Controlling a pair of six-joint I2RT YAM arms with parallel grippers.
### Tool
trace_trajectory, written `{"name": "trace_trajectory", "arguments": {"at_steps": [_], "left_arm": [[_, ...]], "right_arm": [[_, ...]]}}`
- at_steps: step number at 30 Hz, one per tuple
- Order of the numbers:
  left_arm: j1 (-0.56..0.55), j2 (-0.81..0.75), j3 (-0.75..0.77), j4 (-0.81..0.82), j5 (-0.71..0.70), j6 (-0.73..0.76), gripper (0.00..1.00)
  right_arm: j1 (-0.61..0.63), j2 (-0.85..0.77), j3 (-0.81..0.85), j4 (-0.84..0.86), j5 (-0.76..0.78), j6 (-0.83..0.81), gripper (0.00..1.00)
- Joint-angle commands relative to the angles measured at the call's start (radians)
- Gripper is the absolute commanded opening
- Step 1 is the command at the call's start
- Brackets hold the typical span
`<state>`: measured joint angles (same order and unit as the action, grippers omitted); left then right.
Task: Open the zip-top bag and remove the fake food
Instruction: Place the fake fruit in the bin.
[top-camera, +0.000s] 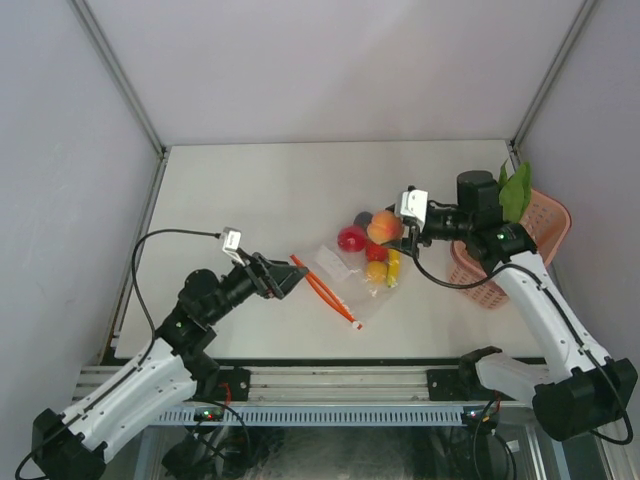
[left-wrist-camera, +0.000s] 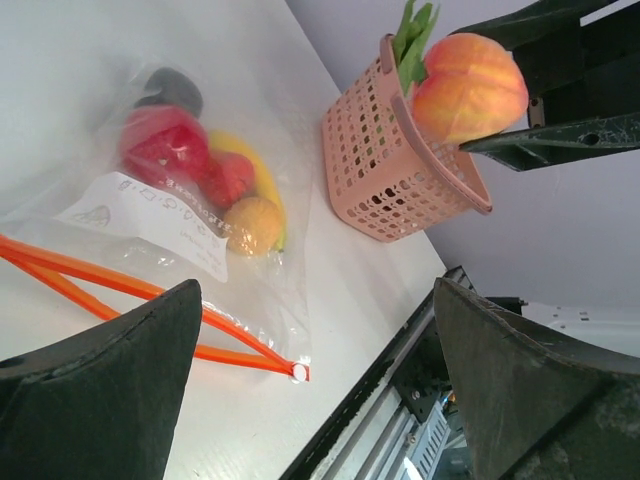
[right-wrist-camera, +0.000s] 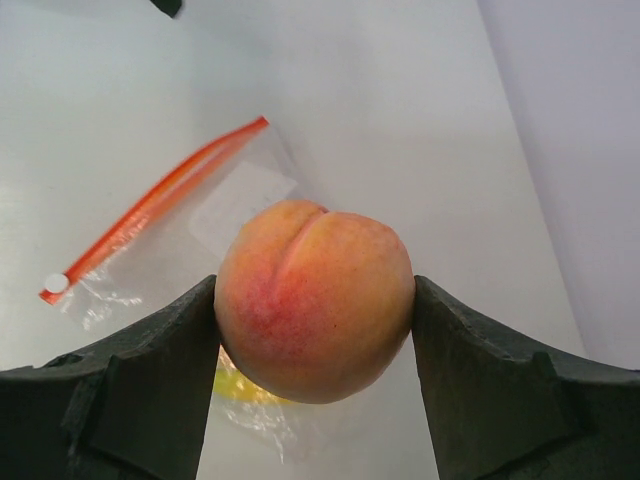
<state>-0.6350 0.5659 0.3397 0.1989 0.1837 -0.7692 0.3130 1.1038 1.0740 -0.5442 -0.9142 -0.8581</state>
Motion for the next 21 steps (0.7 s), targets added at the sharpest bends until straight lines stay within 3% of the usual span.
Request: {"name": "trace_trajectory", "arguments": {"at_steps": [1,10,15,21], "left_arm": [[0.017,0.053,0.128,-0.005,-0.033,-0.017,1.0],[0.015,0.226,0.473,-0.221,-0.135,-0.135,1.0],[-0.012,0.331,0.715,-0.444,-0.246,-0.17,1.0],[-0.094,0.424,0.964,-0.591,-0.356,-0.188,1.0]], "right_arm": [[-0.092,-0.039,0.032,0.008,0.086,0.076,0.29],[-0.481,-0.117,-0.061,0.144,0.136,0.342,0.29],[-0.612,-0.106,-0.099,0.193,0.262,0.436,0.29],[-0.698,-0.062,-0.114,0.162,0.314,0.474,0.29]]}}
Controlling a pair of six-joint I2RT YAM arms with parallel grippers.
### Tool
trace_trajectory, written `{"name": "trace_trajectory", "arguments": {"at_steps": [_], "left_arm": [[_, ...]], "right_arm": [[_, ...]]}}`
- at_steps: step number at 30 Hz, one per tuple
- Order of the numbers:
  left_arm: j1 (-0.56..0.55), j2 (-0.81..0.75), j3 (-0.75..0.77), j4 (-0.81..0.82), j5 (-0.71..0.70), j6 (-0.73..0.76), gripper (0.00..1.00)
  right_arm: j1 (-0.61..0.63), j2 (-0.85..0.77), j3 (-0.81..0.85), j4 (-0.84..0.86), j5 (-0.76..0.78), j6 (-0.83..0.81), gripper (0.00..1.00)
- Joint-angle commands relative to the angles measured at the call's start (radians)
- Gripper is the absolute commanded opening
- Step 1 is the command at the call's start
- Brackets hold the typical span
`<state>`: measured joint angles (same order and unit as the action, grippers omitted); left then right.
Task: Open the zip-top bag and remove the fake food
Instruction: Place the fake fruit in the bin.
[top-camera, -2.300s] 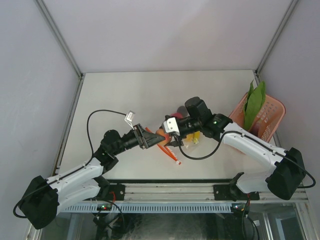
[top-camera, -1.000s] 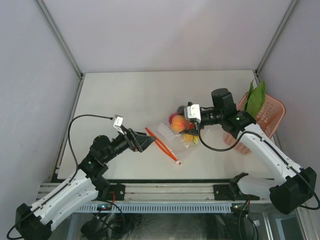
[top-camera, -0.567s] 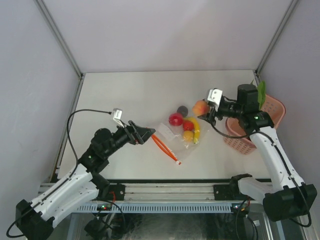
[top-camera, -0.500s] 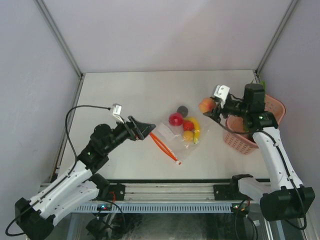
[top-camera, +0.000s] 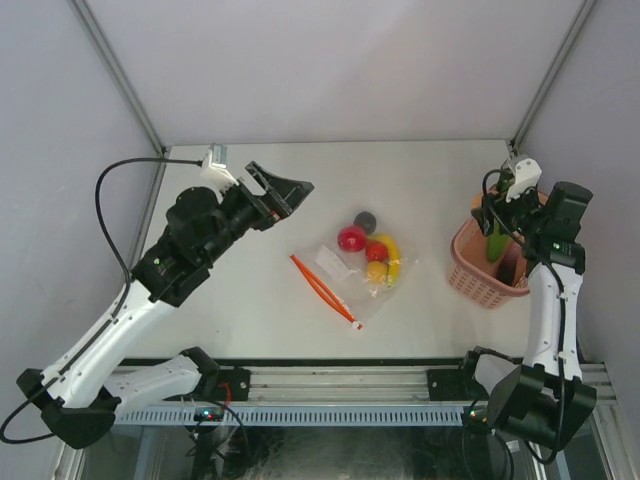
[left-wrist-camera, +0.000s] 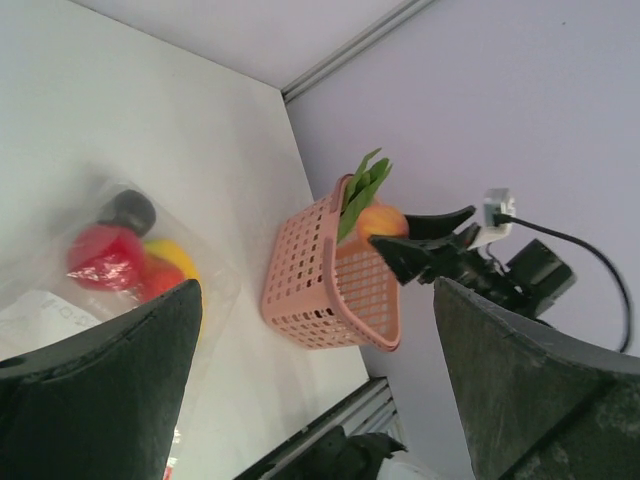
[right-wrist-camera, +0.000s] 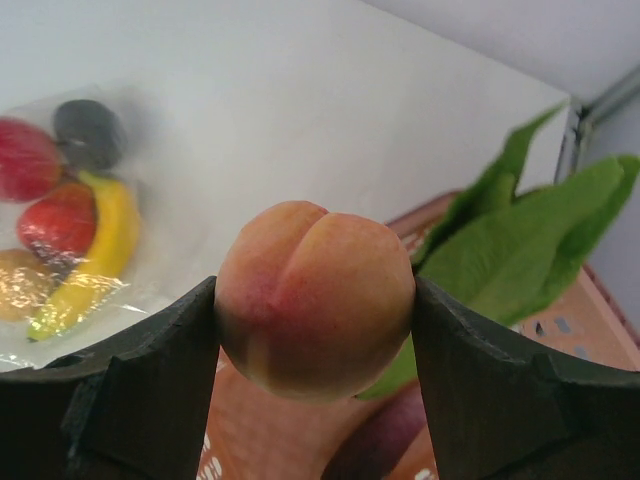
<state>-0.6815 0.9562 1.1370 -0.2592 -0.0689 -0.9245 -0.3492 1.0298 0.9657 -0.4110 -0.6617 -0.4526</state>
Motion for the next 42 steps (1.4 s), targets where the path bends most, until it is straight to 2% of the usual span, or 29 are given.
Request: {"name": "trace_trajectory", "arguments": {"at_steps": [1,4,9,17,23,29,33,42], "left_arm": [[-0.062,0.047,0.211,-0.171,-0.138,-0.04,1.0],[-0.107,0.071,0.305,-0.245,-0.215,-0.051,1.0],[-0.108,0.055,0.323,-0.222,-0.191,-0.069,1.0],[-0.11,0.019,0.314,-0.206,-0.175,-0.084,1.0],[-0.112,0.006,0.311,-0.189,-0.167,-0.088,1.0],[-0.124,0.003,0.298,-0.165,-0.162,-0.049,1.0],[-0.124,-0.015,0.201,-0.088,-0.163,0.04,1.0],[-0.116,-0.087,-0.165,0.164,-0.099,0.3,1.0]], "right_arm": [[-0.046,0.014,-0.009,0.028,0.07,0.069,0.29],[-0.07,0.027,-0.014,0.034,0.099,0.07,0.29],[-0.094,0.063,-0.014,0.018,0.161,0.037,0.3],[-0.099,0.078,-0.014,-0.013,0.219,0.004,0.51],[-0.103,0.075,-0.015,-0.038,0.225,-0.01,0.75],[-0.097,0.01,-0.053,-0.029,0.208,-0.015,0.88],[-0.092,-0.04,-0.075,-0.013,0.175,-0.013,0.9],[-0.096,-0.06,-0.078,-0.028,0.095,-0.033,0.9]]}}
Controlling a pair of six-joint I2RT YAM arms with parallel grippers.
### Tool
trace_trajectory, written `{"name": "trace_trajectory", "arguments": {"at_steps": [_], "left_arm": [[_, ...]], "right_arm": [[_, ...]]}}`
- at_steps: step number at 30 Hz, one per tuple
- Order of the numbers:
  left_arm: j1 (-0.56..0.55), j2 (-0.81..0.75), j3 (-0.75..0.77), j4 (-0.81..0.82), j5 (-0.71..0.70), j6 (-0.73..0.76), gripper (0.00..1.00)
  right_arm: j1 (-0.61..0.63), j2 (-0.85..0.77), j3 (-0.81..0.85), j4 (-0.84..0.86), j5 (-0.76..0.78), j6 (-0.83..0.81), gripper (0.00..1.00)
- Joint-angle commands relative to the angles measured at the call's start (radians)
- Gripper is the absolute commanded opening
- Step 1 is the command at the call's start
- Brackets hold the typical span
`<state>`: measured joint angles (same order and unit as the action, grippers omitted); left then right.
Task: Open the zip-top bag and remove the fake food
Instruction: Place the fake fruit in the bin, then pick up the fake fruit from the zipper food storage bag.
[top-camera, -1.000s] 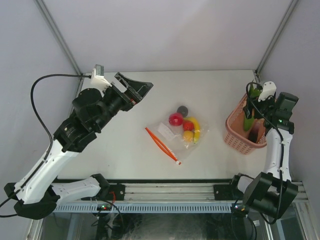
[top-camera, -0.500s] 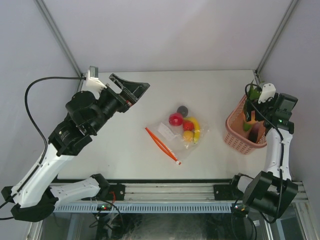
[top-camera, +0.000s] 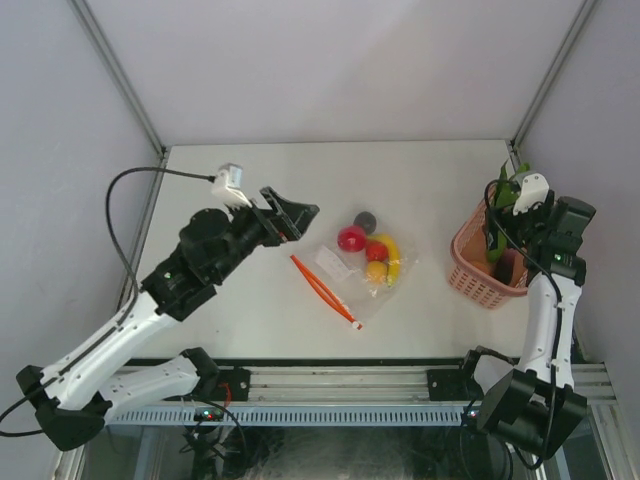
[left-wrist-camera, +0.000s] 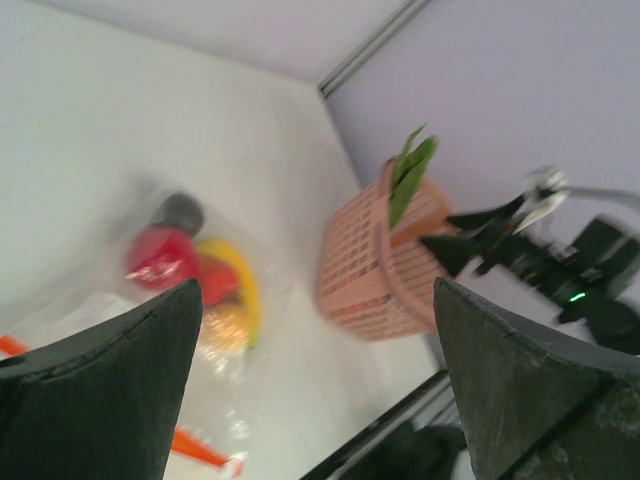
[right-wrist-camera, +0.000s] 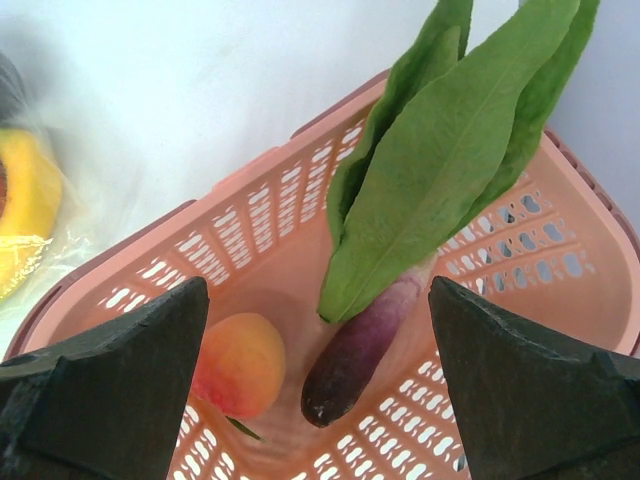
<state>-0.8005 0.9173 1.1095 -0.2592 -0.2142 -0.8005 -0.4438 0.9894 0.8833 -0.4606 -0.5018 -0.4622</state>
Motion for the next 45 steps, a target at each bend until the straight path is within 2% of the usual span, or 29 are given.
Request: {"name": "trace_trajectory", "arguments": {"at_steps": [1,7,9,14,16,19,22,26,28,30,33,39,45], "left_arm": [[0.005,-0.07,-0.189,0.208,0.055,0.202,1.0],[0.013,-0.208,-0.497,0.41,0.123,0.266,0.96],[0.013,-0.236,-0.573,0.453,0.14,0.257,0.89],[0.014,-0.271,-0.716,0.543,0.169,0.229,0.79],[0.014,-0.276,-0.747,0.548,0.175,0.24,0.72],[0.014,-0.287,-0.797,0.569,0.194,0.267,0.68],[0.014,-0.293,-0.856,0.616,0.195,0.274,0.67],[0.013,-0.295,-0.931,0.701,0.201,0.276,0.56],[0.014,-0.29,-0.972,0.754,0.195,0.283,0.45],[0.013,-0.276,-1.006,0.795,0.172,0.281,0.31],[0.014,-0.231,-1.037,0.845,0.161,0.282,0.19],[0.014,-0.033,-1.055,0.993,0.191,0.297,0.15],[0.012,0.173,-1.025,1.154,0.234,0.31,0.11]], "right_arm": [[0.002,-0.028,0.0,0.025,-0.079,-0.029,0.9],[0.035,-0.07,-0.013,0.031,-0.144,-0.049,0.9],[0.053,-0.082,-0.012,0.027,-0.17,-0.056,0.9],[0.129,-0.113,-0.013,0.011,-0.281,-0.094,0.9],[0.196,-0.124,-0.005,0.014,-0.303,-0.099,0.9],[0.3,-0.116,0.03,-0.019,-0.354,-0.156,0.9],[0.39,-0.062,0.083,-0.102,-0.473,-0.288,0.9],[0.541,0.045,0.119,-0.267,-0.58,-0.676,0.91],[0.627,0.114,0.135,-0.316,-0.532,-0.82,0.91],[0.696,0.198,0.161,-0.326,-0.467,-0.876,0.91],[0.748,0.319,0.184,-0.33,-0.391,-0.943,0.83],[0.781,0.504,0.203,-0.277,-0.239,-0.988,0.66],[0.83,0.586,0.201,-0.255,-0.108,-0.985,0.53]]}}
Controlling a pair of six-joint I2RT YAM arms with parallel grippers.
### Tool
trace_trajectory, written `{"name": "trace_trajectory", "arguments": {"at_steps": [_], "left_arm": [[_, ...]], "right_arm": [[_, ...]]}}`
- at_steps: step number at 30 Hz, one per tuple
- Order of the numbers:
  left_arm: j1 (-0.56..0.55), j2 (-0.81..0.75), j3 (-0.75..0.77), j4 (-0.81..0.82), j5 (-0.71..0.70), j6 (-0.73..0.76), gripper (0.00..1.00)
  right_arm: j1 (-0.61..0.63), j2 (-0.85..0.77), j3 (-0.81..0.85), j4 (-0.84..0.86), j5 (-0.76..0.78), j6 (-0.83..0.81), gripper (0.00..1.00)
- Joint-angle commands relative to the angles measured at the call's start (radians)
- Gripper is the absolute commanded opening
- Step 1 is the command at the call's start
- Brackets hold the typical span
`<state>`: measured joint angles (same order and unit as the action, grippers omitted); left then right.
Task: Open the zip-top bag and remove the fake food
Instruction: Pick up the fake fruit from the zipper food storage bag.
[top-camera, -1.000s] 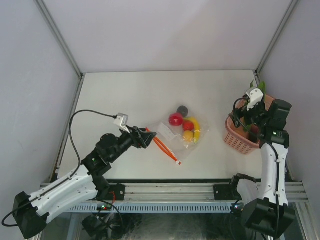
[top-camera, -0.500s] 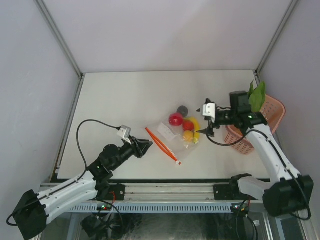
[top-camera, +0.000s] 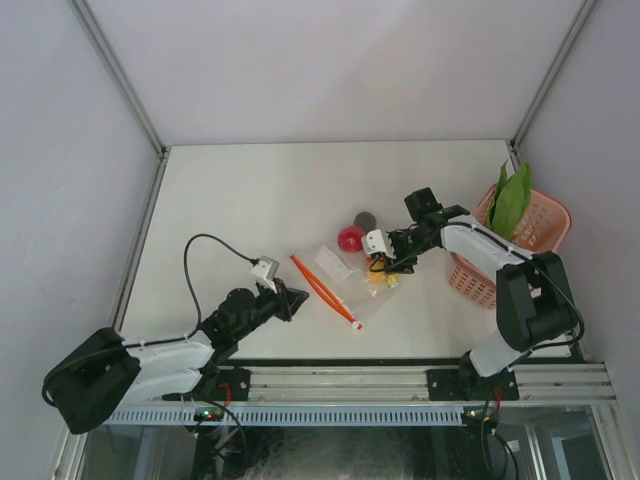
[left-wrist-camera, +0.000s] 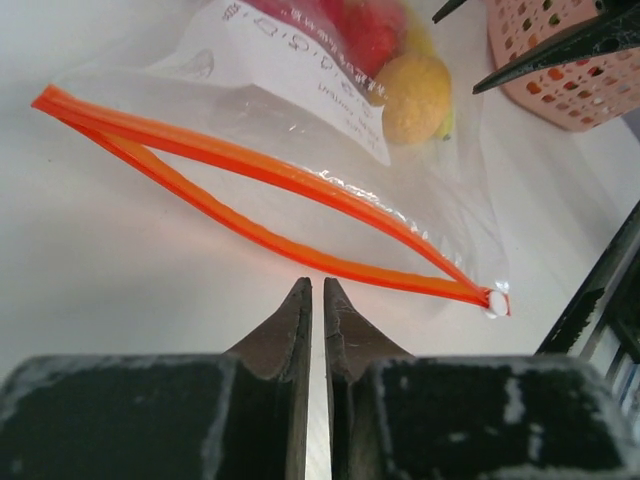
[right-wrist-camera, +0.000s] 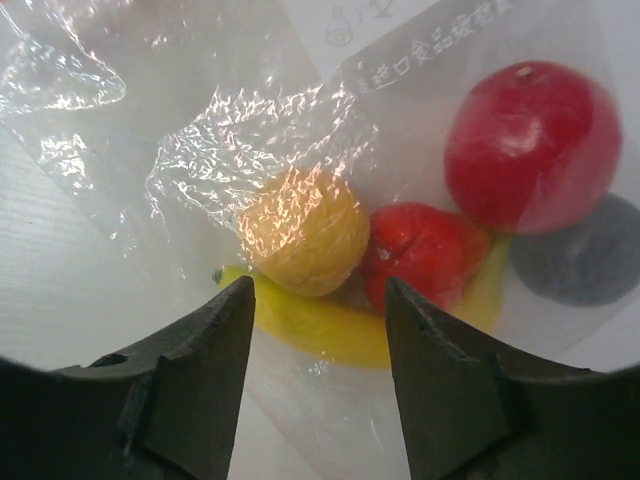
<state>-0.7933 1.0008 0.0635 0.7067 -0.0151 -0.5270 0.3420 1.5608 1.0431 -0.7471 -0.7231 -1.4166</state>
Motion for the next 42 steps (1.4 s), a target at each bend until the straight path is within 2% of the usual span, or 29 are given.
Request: {"name": "trace_trajectory", "arguments": {"at_steps": [1,7,12,15,19,21,28,37,42], "left_arm": [[0.003,0.122,0.029,0.21,0.039,0.039,0.11],[-0.008,0.3,0.09,0.295,0.044,0.071,0.14],[-0.046,0.406,0.127,0.384,-0.005,0.176,0.19],[-0.065,0.47,0.139,0.469,-0.024,0.248,0.26],[-0.078,0.579,0.144,0.627,0.004,0.343,0.33],[-0.094,0.628,0.143,0.684,0.015,0.402,0.36],[-0.168,0.703,0.196,0.686,0.055,0.688,0.51],[-0.173,0.788,0.28,0.693,0.094,0.731,0.6],[-0.182,0.813,0.309,0.697,0.036,0.745,0.76]], "right_arm": [[0.054,0.029,0.04,0.045,0.144,-0.02,0.5],[0.083,0.072,0.037,0.045,0.182,-0.016,0.4],[0.121,0.092,0.034,0.042,0.188,-0.021,0.29],[0.14,0.096,0.034,0.041,0.182,-0.021,0.19],[0.144,0.091,0.034,0.039,0.143,-0.007,0.11],[0.147,0.09,0.037,0.036,0.126,-0.003,0.11],[0.177,0.087,0.04,0.017,0.067,-0.007,0.14],[0.172,0.104,0.065,-0.025,-0.064,0.012,0.15],[0.161,0.121,0.098,-0.041,-0.082,0.053,0.16]]}}
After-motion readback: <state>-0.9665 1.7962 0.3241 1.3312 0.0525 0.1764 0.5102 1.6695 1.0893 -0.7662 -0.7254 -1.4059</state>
